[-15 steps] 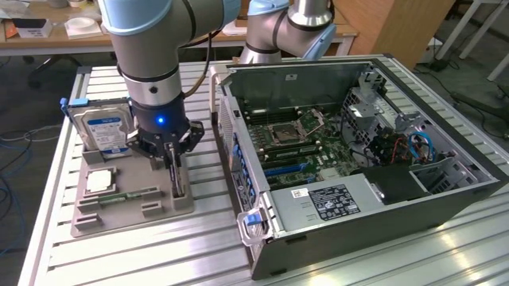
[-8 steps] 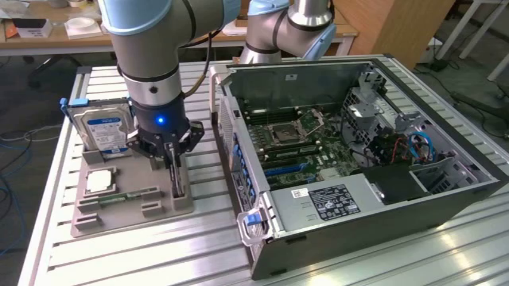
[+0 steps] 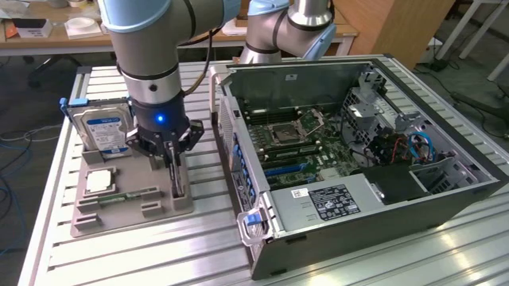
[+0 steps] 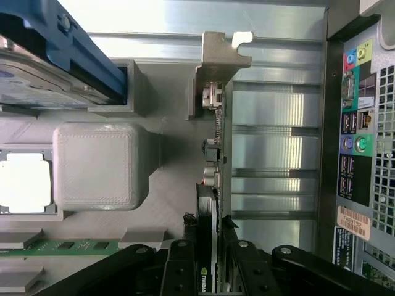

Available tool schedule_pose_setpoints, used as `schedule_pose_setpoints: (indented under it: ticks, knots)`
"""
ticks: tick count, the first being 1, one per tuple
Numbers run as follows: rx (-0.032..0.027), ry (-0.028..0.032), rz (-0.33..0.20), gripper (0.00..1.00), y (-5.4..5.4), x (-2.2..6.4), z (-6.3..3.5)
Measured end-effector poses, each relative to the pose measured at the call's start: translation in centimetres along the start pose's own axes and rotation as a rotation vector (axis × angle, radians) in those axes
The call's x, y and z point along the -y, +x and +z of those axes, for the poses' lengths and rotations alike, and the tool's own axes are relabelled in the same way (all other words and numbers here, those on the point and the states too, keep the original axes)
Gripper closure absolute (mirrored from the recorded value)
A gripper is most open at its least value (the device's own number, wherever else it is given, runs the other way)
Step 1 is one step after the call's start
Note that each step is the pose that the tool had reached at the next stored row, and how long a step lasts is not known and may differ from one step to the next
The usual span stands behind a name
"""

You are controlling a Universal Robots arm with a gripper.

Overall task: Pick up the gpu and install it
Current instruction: 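Pick up the gpu and move the gpu toward the slot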

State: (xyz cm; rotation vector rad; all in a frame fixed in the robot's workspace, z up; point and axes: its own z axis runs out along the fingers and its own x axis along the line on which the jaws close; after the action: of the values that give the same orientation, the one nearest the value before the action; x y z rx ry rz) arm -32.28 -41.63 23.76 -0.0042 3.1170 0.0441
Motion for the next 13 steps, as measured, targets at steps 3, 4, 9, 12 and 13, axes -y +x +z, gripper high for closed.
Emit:
schedule_pose_setpoints:
  ticks: [3, 4, 9, 12, 13]
  knots:
    - [0.0001, -0.0003, 0.0, 0.74, 0.0, -0.02, -0.69]
    - [0.0002, -0.0003, 0.0, 0.74, 0.0, -0.03, -0.93]
    - [0.0001, -0.0003, 0.0, 0.74, -0.1, -0.07, -2.3]
    - [0.0001, -0.0003, 0.0, 0.74, -0.1, -0.09, -3.2]
    - [0.0, -0.0002, 0.0, 0.74, -0.1, -0.1, -3.52]
